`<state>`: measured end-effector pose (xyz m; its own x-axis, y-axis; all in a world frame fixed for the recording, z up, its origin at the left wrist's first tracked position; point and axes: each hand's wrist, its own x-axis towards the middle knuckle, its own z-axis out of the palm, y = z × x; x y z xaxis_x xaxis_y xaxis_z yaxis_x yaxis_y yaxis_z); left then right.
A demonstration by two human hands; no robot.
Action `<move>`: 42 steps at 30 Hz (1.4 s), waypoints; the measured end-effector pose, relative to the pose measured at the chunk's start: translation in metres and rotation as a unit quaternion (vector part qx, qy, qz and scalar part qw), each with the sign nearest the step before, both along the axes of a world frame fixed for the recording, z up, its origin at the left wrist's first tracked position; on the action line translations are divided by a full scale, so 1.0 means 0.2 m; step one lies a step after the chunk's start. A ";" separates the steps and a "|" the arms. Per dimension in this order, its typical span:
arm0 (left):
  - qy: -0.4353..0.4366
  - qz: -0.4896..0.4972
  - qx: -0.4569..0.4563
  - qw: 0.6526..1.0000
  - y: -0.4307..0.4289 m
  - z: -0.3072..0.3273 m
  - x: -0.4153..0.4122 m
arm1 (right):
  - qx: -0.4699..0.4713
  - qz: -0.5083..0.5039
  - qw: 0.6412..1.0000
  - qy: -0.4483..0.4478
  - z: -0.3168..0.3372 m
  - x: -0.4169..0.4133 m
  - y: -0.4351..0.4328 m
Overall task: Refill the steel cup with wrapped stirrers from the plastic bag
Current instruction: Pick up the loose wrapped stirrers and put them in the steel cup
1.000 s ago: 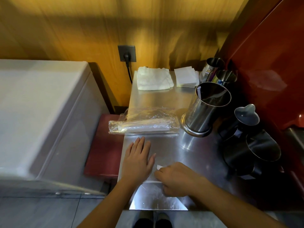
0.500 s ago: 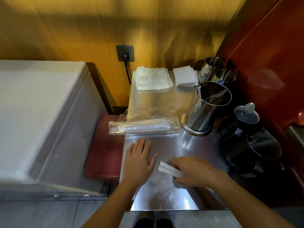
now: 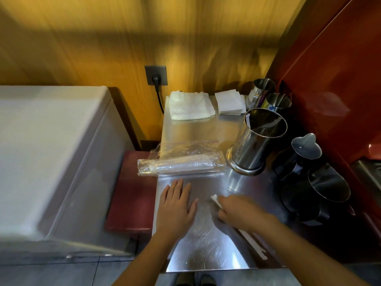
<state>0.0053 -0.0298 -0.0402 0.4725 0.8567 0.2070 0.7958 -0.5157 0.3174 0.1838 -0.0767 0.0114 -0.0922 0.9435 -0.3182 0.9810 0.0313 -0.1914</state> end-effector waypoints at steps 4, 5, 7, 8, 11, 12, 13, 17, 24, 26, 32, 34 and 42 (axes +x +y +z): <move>0.003 0.003 0.001 1.000 0.00 0.01 0.00 | 0.052 -0.055 0.996 0.052 0.16 0.09 0.07; 0.004 0.003 0.000 1.000 0.00 0.01 0.00 | 0.073 -0.062 0.994 0.059 0.22 0.11 0.09; 0.006 0.004 0.000 1.000 0.00 0.01 0.00 | 0.134 -0.083 0.983 0.097 0.34 0.13 0.11; 0.004 0.005 0.000 1.000 0.00 0.01 0.00 | 0.174 -0.098 0.972 0.125 0.41 0.14 0.12; 0.013 0.007 0.013 1.000 0.00 0.01 0.00 | 0.298 -0.148 0.922 0.200 0.58 0.18 0.14; 0.022 0.009 0.023 0.999 0.00 0.02 0.00 | 0.338 -0.164 0.900 0.219 0.62 0.20 0.15; 0.027 0.011 0.028 0.999 0.00 0.03 0.00 | 0.382 -0.181 0.876 0.231 0.66 0.22 0.15; 0.038 0.010 0.034 0.999 -0.01 0.05 0.00 | 0.522 -0.199 0.794 0.239 0.75 0.31 0.19; 0.021 0.005 0.024 0.999 -0.01 0.06 0.00 | 0.546 -0.238 0.785 0.170 0.72 0.49 0.27; 0.020 0.005 0.028 0.999 0.00 0.06 0.00 | 0.445 -0.300 0.838 0.096 0.68 0.53 0.30; 0.024 0.010 0.005 1.000 0.00 0.06 0.00 | 0.318 -0.389 0.864 0.018 0.62 0.52 0.29; 0.025 0.003 0.001 1.000 0.00 0.06 -0.01 | 0.374 -0.381 0.845 0.026 0.62 0.50 0.29; -0.022 -0.002 -0.078 0.997 0.02 0.09 0.00 | 0.417 -0.209 0.866 0.181 0.65 0.29 0.31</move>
<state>0.0047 -0.0258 -0.0217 0.4690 0.8784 0.0922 0.7772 -0.4600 0.4293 0.2415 -0.0153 0.1409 0.3612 0.8065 0.4681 0.8209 -0.0369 -0.5698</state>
